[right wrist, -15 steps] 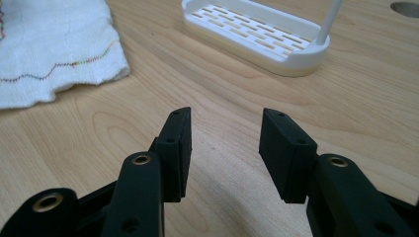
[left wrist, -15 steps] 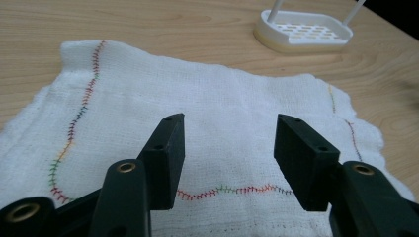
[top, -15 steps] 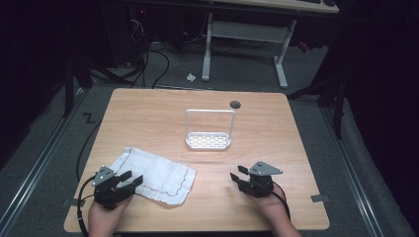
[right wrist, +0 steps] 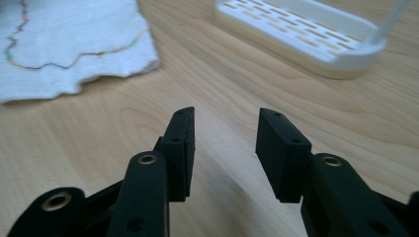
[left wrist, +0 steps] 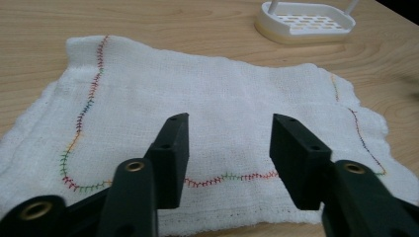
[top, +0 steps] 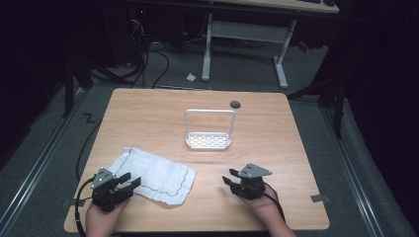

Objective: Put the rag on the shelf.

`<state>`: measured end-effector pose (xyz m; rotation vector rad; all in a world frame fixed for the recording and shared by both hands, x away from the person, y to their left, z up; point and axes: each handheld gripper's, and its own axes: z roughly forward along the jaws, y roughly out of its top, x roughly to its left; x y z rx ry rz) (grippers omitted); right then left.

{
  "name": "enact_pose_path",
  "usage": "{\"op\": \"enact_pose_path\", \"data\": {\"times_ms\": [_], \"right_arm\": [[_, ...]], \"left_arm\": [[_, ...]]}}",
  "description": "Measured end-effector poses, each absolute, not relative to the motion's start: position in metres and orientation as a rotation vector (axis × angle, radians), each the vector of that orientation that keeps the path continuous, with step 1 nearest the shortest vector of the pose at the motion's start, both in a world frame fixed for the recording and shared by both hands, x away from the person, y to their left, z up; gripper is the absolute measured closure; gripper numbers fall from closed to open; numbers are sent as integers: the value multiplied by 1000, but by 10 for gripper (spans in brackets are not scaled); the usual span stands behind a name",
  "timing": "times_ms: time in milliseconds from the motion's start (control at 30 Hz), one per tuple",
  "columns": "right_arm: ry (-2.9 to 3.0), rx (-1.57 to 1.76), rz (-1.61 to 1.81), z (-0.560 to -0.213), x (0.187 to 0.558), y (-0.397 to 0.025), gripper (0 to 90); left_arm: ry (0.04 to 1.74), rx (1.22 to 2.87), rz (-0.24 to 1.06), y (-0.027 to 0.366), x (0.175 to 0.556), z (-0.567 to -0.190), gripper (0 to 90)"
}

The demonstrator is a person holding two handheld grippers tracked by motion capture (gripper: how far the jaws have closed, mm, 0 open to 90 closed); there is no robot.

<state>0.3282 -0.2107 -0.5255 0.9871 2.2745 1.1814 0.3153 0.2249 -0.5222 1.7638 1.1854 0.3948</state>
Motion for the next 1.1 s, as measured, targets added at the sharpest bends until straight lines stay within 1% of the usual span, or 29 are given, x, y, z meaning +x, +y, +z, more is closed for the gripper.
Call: {"op": "enact_pose_path", "data": {"times_ms": [133, 200, 267, 333, 500, 633, 767, 933, 1033, 1100], "right_arm": [[2311, 917, 1209, -521, 327, -187, 692], [2333, 888, 1205, -516, 332, -171, 763], [2344, 858, 1203, -511, 340, -153, 836], [2371, 845, 1206, -509, 351, -132, 895], [2462, 821, 1129, -519, 379, -84, 900], [2511, 820, 1054, -532, 386, -75, 900], [2519, 787, 1088, -534, 365, -90, 900], [2526, 766, 1107, -536, 320, -123, 900], [2525, 801, 1120, -536, 296, -142, 900], [2531, 805, 1132, -534, 289, -148, 889]], "left_arm": [[1200, 1793, 382, 222, 318, -524, 723], [1202, 1823, 365, 220, 318, -524, 845], [1182, 1856, 357, 217, 318, -525, 898], [1159, 1890, 353, 212, 317, -525, 899], [1128, 1922, 342, 205, 315, -526, 898], [1132, 1948, 298, 203, 316, -531, 888], [1114, 1973, 254, 196, 316, -535, 870], [1033, 2015, 207, 174, 313, -536, 842], [972, 2052, 223, 158, 309, -536, 816], [951, 2067, 254, 152, 307, -535, 782]]}}
